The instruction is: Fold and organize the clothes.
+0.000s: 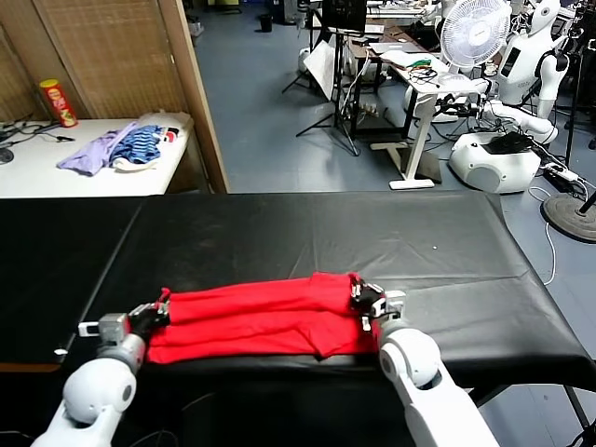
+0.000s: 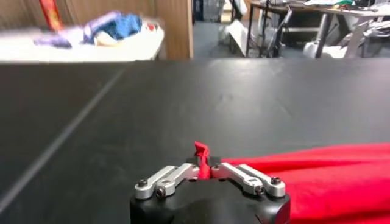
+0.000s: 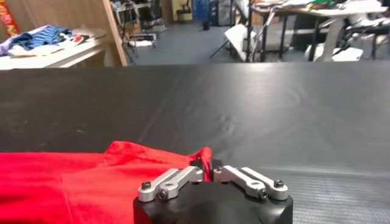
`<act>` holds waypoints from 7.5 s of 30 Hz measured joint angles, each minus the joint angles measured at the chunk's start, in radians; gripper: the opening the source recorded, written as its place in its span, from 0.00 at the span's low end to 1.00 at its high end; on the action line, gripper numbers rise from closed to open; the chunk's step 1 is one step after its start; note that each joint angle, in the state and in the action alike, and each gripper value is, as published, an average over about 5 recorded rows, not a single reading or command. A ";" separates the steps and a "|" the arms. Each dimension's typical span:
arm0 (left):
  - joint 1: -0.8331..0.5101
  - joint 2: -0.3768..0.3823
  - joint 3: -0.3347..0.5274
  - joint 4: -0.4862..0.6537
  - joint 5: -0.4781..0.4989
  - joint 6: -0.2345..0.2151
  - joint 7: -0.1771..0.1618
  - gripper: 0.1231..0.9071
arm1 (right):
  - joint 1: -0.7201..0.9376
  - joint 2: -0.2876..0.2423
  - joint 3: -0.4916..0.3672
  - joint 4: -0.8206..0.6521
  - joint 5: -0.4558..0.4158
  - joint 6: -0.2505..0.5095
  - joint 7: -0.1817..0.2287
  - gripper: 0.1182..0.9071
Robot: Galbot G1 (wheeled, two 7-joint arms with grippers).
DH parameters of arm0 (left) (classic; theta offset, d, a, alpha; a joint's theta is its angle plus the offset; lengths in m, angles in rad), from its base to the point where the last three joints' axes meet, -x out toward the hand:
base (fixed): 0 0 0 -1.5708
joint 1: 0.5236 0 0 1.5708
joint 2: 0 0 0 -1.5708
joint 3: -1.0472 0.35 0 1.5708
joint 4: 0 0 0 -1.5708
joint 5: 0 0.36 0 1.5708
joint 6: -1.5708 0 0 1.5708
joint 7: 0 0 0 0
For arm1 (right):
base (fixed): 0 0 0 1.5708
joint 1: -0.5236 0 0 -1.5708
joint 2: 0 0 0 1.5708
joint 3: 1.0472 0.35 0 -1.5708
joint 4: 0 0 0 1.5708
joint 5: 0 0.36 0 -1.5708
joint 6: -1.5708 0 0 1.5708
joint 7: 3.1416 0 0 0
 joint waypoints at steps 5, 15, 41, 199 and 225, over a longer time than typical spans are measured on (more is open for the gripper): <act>-0.068 -0.042 0.027 0.063 0.056 -0.038 0.006 0.03 | 0.013 0.016 0.009 -0.044 -0.023 0.028 -0.019 0.02; -0.127 -0.039 0.037 0.093 0.041 -0.031 0.045 0.30 | -0.048 -0.024 0.043 0.026 -0.006 0.010 -0.093 0.55; 0.066 -0.109 -0.043 -0.008 -0.075 -0.024 0.048 0.59 | -0.135 -0.061 0.065 0.189 0.038 -0.007 -0.100 0.86; 0.084 0.119 -0.062 -0.205 0.388 -0.055 0.054 0.04 | -0.218 0.014 0.017 0.344 -0.171 -0.097 -0.024 0.86; 0.055 -0.154 0.297 -0.245 0.206 -0.297 0.225 0.84 | -0.131 0.023 -0.095 0.248 0.229 -0.198 -0.122 0.86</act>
